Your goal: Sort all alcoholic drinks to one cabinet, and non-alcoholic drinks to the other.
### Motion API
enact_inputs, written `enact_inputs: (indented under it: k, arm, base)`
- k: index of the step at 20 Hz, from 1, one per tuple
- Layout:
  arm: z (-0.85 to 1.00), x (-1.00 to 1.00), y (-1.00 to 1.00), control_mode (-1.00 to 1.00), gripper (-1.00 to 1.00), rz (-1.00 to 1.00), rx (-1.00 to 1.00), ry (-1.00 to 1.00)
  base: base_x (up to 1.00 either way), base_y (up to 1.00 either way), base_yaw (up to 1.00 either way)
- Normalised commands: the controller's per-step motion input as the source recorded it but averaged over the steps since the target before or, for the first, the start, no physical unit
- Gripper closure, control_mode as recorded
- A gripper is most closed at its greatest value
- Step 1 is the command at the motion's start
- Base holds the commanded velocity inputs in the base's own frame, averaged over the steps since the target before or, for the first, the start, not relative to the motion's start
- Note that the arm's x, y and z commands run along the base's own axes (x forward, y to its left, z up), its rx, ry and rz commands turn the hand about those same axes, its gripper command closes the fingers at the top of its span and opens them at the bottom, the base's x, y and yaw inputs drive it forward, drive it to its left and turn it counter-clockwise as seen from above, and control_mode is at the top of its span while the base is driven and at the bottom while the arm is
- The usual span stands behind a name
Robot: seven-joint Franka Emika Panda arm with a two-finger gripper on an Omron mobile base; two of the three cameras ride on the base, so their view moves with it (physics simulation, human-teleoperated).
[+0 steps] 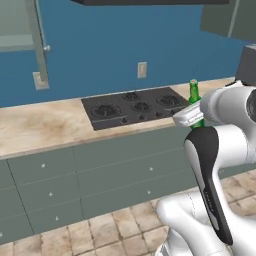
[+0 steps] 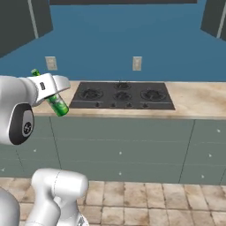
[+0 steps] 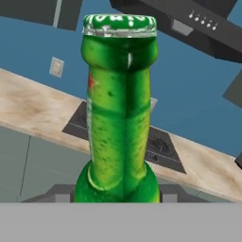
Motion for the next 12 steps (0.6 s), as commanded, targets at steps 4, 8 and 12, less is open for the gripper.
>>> enact_inputs:
  k: [4, 8, 12]
  arm:
    - [0.0, 0.0, 0.0, 1.0, 1.0, 0.0, 0.0, 0.0]
    - [0.0, 0.0, 0.0, 1.0, 1.0, 0.0, 0.0, 0.0]
    - [0.0, 0.0, 0.0, 1.0, 1.0, 0.0, 0.0, 0.0]
  base:
    - [-0.01, 0.72, -0.04]
    - [0.0, 0.75, -0.04]
    - [0.0, 0.74, -0.04]
